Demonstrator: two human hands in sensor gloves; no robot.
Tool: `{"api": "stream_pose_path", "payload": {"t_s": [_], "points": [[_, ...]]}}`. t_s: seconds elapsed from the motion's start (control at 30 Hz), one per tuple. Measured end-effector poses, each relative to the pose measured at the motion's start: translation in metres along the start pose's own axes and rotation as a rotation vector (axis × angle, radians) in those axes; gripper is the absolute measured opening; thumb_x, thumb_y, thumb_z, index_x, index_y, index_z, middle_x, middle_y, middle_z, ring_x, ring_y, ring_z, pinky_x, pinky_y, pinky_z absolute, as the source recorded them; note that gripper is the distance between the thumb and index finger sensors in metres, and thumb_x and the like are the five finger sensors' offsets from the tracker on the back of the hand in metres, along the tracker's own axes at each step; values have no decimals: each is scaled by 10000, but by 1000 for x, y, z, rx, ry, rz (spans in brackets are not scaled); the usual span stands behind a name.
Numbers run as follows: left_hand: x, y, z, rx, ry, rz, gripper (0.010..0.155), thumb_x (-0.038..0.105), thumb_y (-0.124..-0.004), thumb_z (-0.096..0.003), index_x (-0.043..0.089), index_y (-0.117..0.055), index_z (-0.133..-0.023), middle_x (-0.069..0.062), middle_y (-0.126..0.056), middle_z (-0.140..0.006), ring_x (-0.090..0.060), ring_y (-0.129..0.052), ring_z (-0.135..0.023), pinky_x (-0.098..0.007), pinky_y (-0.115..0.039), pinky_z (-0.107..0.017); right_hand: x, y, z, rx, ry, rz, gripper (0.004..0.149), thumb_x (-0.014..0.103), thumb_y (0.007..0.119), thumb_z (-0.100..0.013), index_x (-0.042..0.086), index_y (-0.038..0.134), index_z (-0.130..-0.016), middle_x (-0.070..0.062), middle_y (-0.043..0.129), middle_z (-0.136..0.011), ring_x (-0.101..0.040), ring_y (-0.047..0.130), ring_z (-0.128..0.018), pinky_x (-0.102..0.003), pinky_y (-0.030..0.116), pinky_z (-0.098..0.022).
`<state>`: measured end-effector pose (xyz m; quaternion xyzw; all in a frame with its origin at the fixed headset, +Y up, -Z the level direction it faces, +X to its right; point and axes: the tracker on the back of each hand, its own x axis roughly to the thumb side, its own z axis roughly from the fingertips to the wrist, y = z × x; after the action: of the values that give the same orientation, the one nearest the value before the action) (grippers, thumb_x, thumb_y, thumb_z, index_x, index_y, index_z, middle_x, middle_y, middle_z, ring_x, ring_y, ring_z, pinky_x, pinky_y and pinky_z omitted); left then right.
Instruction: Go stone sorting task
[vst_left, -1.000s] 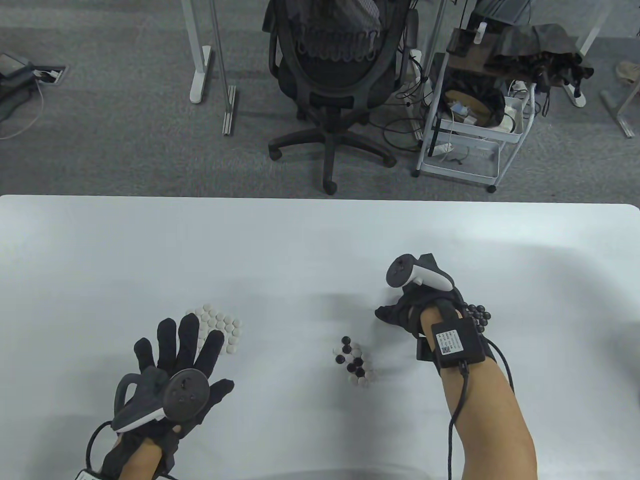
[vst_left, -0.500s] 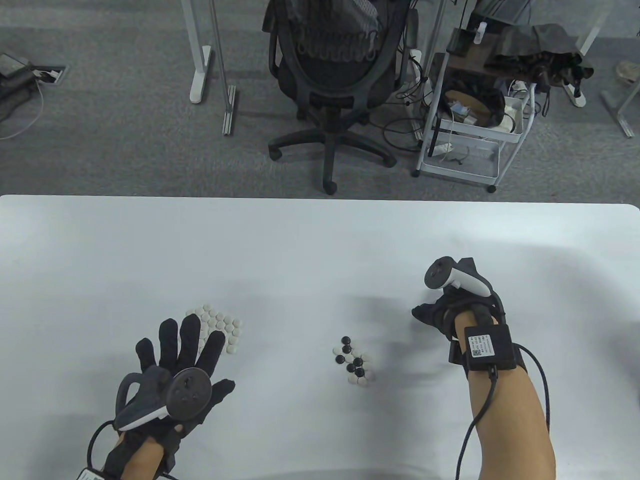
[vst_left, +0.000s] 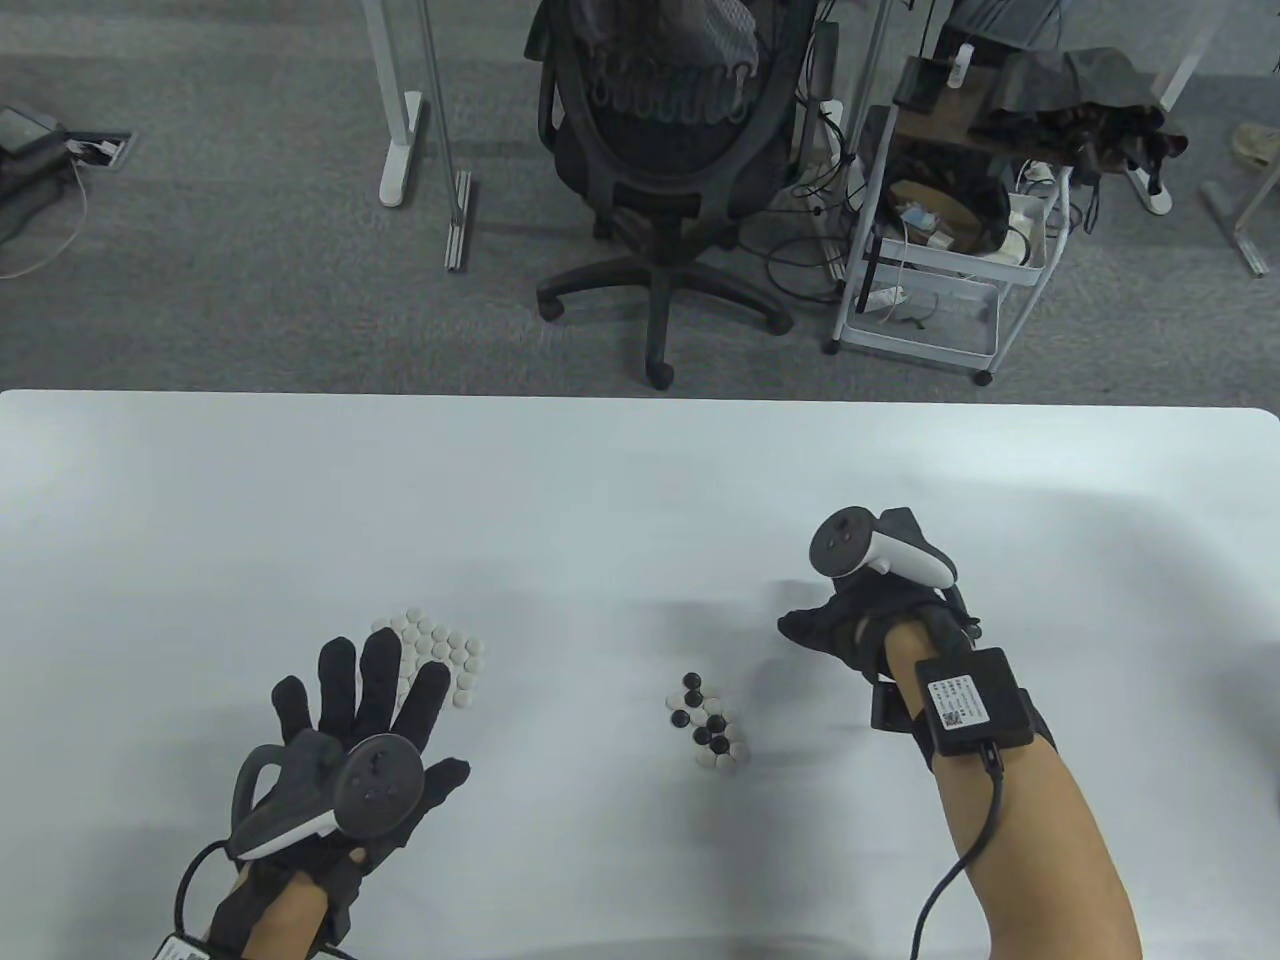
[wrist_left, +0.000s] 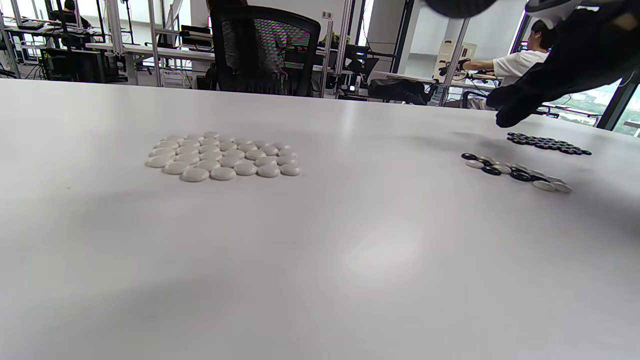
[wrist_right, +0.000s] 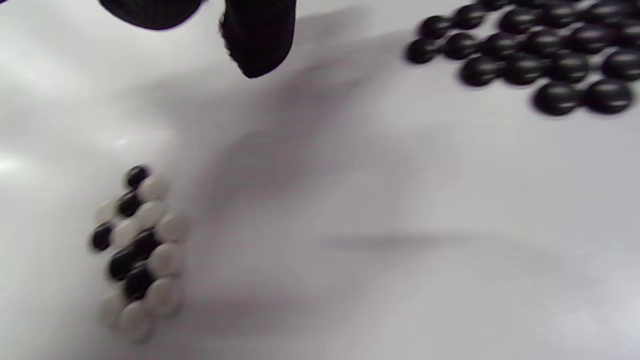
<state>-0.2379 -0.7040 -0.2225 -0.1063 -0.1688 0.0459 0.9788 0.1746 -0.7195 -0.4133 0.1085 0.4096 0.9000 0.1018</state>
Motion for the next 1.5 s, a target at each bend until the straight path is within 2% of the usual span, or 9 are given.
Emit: {"api": "stream_pose_path", "payload": {"t_s": [0.27, 0.37, 0.53, 0.7, 0.83, 1.23, 1.5], "points": [[0, 1, 1, 10, -2, 4, 780, 538, -465, -616, 120, -178, -1209, -365, 131, -1137, -636, 150, -916, -856, -9, -535, 65, 29, -10, 88, -161, 117, 623, 536, 546, -531, 245, 633, -1076, -237, 2, -1106, -557, -92, -902, -825, 72, -566], [0, 1, 1, 14, -3, 7, 780, 538, -465, -616, 120, -176, -1209, -363, 131, -1138, -634, 149, -917, -855, -9, -536, 74, 40, -21, 109, -171, 137, 627, 537, 544, -531, 249, 611, -1083, -236, -8, -1103, -557, -92, -899, -825, 72, -566], [0, 1, 2, 19, -6, 11, 782, 537, -466, -616, 118, -178, -1210, -364, 128, -1138, -636, 149, -916, -856, -9, -535, 70, 45, -33, 113, -143, 138, 619, 538, 540, -531, 274, 571, -1090, -237, -18, -1096, -557, -91, -896, -825, 72, -565], [-1, 1, 3, 19, -6, 15, 781, 537, -466, -617, 119, -177, -1210, -365, 132, -1137, -635, 149, -917, -855, -8, -536, 49, 32, -36, 73, -74, 89, 622, 537, 540, -529, 274, 570, -1092, -236, -15, -1097, -554, -91, -898, -825, 68, -566], [-1, 2, 3, 16, -6, 16, 781, 538, -466, -616, 121, -179, -1210, -364, 130, -1138, -635, 150, -917, -856, -8, -535, 14, 21, -30, 48, 9, 57, 618, 538, 539, -529, 275, 586, -1086, -234, -11, -1098, -555, -92, -899, -826, 69, -565], [-1, 0, 1, -2, -3, 8, 781, 538, -465, -617, 120, -177, -1210, -363, 131, -1138, -634, 149, -917, -855, -8, -536, -63, 17, -4, -3, 137, -21, 622, 539, 540, -525, 276, 578, -1087, -228, -22, -1095, -555, -94, -899, -826, 65, -566], [-1, 1, 0, -9, 3, 10, 781, 538, -467, -617, 120, -179, -1209, -364, 130, -1138, -636, 149, -916, -856, -10, -535, -88, 17, 2, -34, 174, -48, 623, 539, 540, -525, 288, 532, -1094, -226, -55, -1081, -555, -118, -892, -826, 60, -564]]}}
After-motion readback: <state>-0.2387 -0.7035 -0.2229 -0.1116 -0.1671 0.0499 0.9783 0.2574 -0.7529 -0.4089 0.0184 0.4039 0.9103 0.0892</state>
